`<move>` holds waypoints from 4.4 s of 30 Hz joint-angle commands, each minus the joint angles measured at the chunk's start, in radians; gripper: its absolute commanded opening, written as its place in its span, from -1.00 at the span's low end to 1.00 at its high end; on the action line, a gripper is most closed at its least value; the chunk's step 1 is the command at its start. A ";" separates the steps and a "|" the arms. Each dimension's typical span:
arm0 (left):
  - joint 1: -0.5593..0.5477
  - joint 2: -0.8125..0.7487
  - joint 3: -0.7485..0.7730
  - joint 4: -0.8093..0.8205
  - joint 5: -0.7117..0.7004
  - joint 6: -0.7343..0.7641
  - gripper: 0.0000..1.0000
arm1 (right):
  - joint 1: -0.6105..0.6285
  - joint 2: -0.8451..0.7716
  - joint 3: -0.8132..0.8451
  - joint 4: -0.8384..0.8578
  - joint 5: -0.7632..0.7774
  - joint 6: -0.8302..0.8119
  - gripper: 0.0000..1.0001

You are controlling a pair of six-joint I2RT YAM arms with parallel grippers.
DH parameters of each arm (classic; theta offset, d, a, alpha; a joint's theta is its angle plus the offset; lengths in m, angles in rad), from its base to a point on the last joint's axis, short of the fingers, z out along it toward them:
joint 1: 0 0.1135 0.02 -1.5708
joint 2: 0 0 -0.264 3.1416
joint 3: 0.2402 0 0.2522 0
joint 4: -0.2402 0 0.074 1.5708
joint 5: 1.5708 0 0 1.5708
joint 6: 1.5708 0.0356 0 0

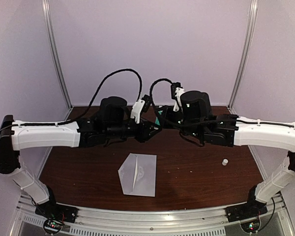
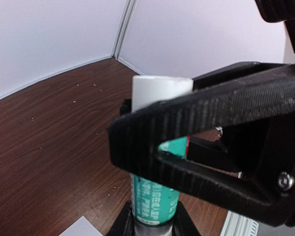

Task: Place the letter into the envelope and seal it
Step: Unscrew the solid glue.

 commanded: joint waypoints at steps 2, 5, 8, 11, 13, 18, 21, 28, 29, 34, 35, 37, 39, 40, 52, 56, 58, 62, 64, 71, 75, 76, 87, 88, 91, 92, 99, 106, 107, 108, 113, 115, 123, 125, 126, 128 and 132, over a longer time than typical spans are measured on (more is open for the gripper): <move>-0.002 0.026 0.043 -0.039 -0.130 -0.040 -1.00 | 0.073 0.086 0.090 -0.103 0.130 0.035 -1.00; -0.002 0.026 0.039 -0.052 -0.168 -0.053 -1.00 | 0.081 0.108 0.112 -0.103 0.130 0.047 -1.00; -0.002 0.026 0.037 -0.043 -0.154 -0.065 -1.00 | 0.083 0.099 0.106 -0.086 0.103 0.042 -0.98; -0.002 0.022 0.037 -0.024 -0.102 -0.071 -1.00 | 0.083 0.050 0.051 -0.005 0.041 0.011 -0.65; -0.002 0.016 0.036 -0.021 -0.071 -0.078 -1.00 | 0.083 0.008 0.009 0.053 -0.014 -0.027 -0.38; -0.001 -0.024 0.016 -0.014 -0.042 -0.089 -1.00 | 0.083 -0.098 -0.076 0.117 -0.094 -0.099 0.28; 0.001 -0.051 0.000 -0.006 -0.035 -0.092 -1.00 | 0.083 -0.158 -0.120 0.135 -0.131 -0.127 0.56; 0.018 -0.118 -0.052 0.071 0.065 -0.081 -1.00 | 0.024 -0.281 -0.257 0.262 -0.324 -0.136 0.87; 0.021 -0.129 -0.065 0.094 0.090 -0.074 -1.00 | 0.009 -0.295 -0.275 0.287 -0.369 -0.135 0.89; 0.027 -0.168 -0.100 0.183 0.239 -0.037 -1.00 | -0.066 -0.317 -0.337 0.437 -0.632 -0.099 0.96; 0.026 -0.174 -0.104 0.199 0.270 -0.032 -1.00 | -0.076 -0.316 -0.347 0.466 -0.686 -0.092 0.97; 0.027 -0.179 -0.111 0.236 0.339 -0.026 -1.00 | -0.084 -0.308 -0.349 0.511 -0.772 -0.085 0.97; 0.027 -0.176 -0.109 0.267 0.417 -0.025 -1.00 | -0.085 -0.293 -0.342 0.541 -0.839 -0.083 0.97; 0.027 -0.173 -0.107 0.279 0.452 -0.025 -1.00 | -0.085 -0.285 -0.340 0.558 -0.872 -0.079 0.95; 0.026 -0.157 -0.101 0.352 0.604 -0.049 -1.00 | -0.071 -0.190 -0.283 0.646 -0.995 -0.046 0.36; 0.026 -0.158 -0.107 0.357 0.614 -0.054 -1.00 | -0.071 -0.190 -0.281 0.670 -0.988 -0.041 0.30; 0.026 -0.157 -0.106 0.355 0.621 -0.054 -1.00 | -0.071 -0.187 -0.277 0.674 -0.985 -0.039 0.23; 0.027 -0.150 -0.104 0.355 0.645 -0.055 -1.00 | -0.071 -0.179 -0.268 0.688 -0.987 -0.029 -0.15; 0.026 -0.148 -0.103 0.353 0.653 -0.055 -1.00 | -0.071 -0.173 -0.261 0.699 -0.997 -0.021 -0.32; 0.025 -0.142 -0.103 0.337 0.664 -0.051 -1.00 | -0.071 -0.167 -0.255 0.711 -0.998 -0.009 -0.30; 0.026 -0.137 -0.100 0.321 0.666 -0.045 -1.00 | -0.072 -0.177 -0.259 0.716 -0.998 -0.005 -0.32; 0.025 -0.136 -0.100 0.318 0.664 -0.043 -1.00 | -0.072 -0.181 -0.261 0.716 -0.998 -0.005 -0.34; 0.026 -0.148 -0.098 0.251 0.537 0.003 -1.00 | -0.071 -0.191 -0.254 0.596 -0.910 -0.058 -1.00; 0.026 -0.151 -0.098 0.240 0.511 0.009 -1.00 | -0.070 -0.189 -0.250 0.565 -0.887 -0.069 -1.00; 0.026 -0.157 -0.098 0.199 0.411 0.028 -1.00 | -0.060 -0.178 -0.224 0.457 -0.773 -0.111 -1.00; 0.026 -0.159 -0.097 0.184 0.369 0.032 -1.00 | -0.055 -0.170 -0.211 0.414 -0.726 -0.127 -1.00; 0.026 -0.144 -0.059 0.025 0.030 0.026 -1.00 | 0.002 -0.059 -0.056 0.113 -0.348 -0.146 -1.00; 0.026 -0.130 -0.054 -0.038 -0.114 0.002 -1.00 | 0.058 0.107 0.079 -0.004 -0.168 -0.027 -1.00; 0.026 -0.127 -0.054 -0.041 -0.115 0.001 -1.00 | 0.064 0.124 0.092 -0.002 -0.168 -0.016 -1.00; 0.026 -0.125 -0.052 -0.043 -0.115 0.000 -1.00 | 0.068 0.137 0.105 -0.001 -0.168 -0.010 -1.00; 0.025 -0.127 -0.055 -0.048 -0.115 -0.007 -1.00 | 0.075 0.146 0.131 0.013 -0.186 -0.022 -1.00; 0.026 -0.130 -0.056 -0.044 -0.103 -0.009 -1.00 | 0.076 0.120 0.114 0.018 -0.184 -0.035 -0.87; 0.026 -0.157 -0.060 -0.011 -0.040 -0.020 -1.00 | 0.074 -0.065 -0.046 0.130 -0.208 -0.101 0.12; 0.027 -0.166 -0.062 -0.002 -0.025 -0.020 -1.00 | 0.072 -0.113 -0.092 0.164 -0.225 -0.115 0.34; 0.027 -0.169 -0.063 0.003 -0.014 -0.017 -1.00 | 0.068 -0.134 -0.115 0.180 -0.238 -0.119 0.42; 0.027 -0.181 -0.072 0.023 0.016 -0.009 -1.00 | 0.052 -0.174 -0.156 0.208 -0.256 -0.119 0.56; 0.027 -0.193 -0.090 0.063 0.105 0.013 -1.00 | 0.009 -0.233 -0.227 0.274 -0.365 -0.115 0.69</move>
